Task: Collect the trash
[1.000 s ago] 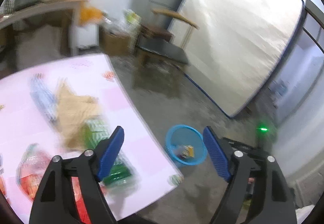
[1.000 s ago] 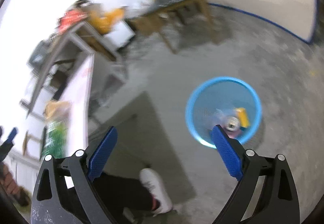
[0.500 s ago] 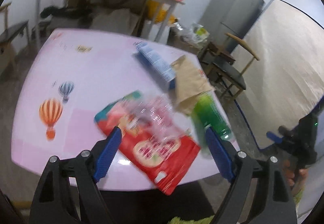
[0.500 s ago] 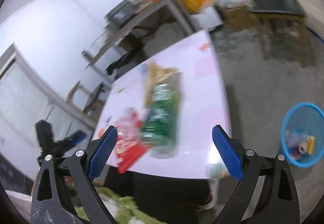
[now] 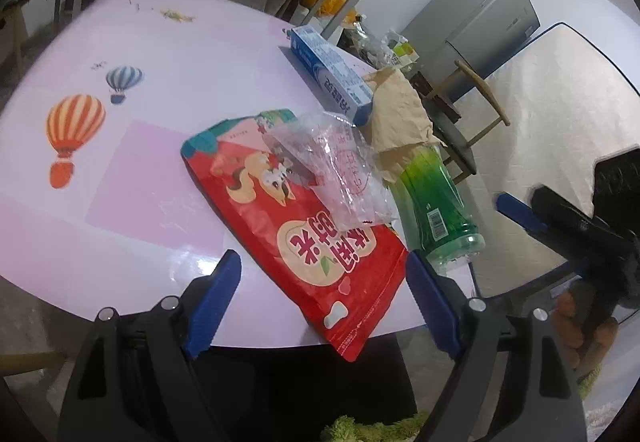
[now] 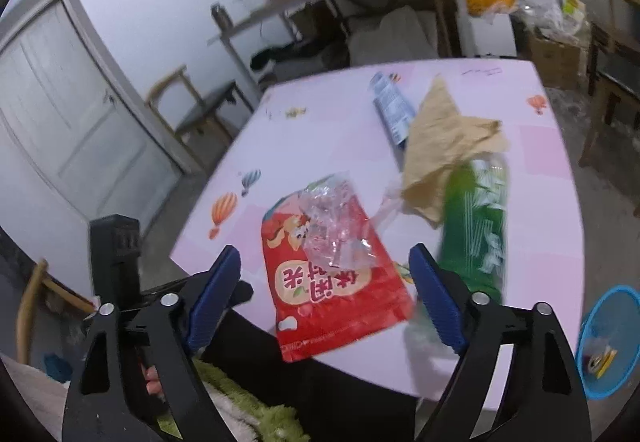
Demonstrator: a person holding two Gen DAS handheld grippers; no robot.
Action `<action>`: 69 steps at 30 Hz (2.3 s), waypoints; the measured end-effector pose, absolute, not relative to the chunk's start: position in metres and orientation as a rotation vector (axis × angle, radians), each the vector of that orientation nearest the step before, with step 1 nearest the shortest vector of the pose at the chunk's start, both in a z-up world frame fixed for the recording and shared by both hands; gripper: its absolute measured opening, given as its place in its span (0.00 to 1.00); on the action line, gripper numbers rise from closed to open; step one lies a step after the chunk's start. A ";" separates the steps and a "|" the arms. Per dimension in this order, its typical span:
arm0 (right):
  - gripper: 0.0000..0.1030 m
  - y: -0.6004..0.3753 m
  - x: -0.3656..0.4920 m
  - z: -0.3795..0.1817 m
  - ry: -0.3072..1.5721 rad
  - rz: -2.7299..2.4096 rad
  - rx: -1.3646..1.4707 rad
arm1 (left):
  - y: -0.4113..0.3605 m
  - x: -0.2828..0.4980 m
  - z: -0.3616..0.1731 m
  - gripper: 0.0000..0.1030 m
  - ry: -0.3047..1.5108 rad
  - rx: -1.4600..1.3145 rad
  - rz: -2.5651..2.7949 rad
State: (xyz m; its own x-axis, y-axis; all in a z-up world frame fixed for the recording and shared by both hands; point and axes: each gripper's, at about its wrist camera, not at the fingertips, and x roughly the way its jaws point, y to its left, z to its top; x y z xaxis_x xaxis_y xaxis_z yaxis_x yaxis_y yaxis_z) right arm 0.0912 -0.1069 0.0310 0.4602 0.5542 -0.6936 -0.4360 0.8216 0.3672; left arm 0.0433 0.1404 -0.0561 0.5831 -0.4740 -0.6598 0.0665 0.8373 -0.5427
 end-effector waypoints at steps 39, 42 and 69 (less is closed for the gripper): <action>0.36 -0.025 0.146 -0.055 1.187 0.520 -0.065 | 0.162 0.063 -0.097 0.45 0.985 -0.780 -0.411; 0.36 -0.029 0.151 -0.055 1.194 0.531 -0.040 | 0.161 0.067 -0.097 0.43 0.974 -0.801 -0.422; 0.15 -0.049 0.156 -0.056 1.237 0.606 0.190 | 0.159 0.080 -0.101 0.05 1.012 -0.752 -0.372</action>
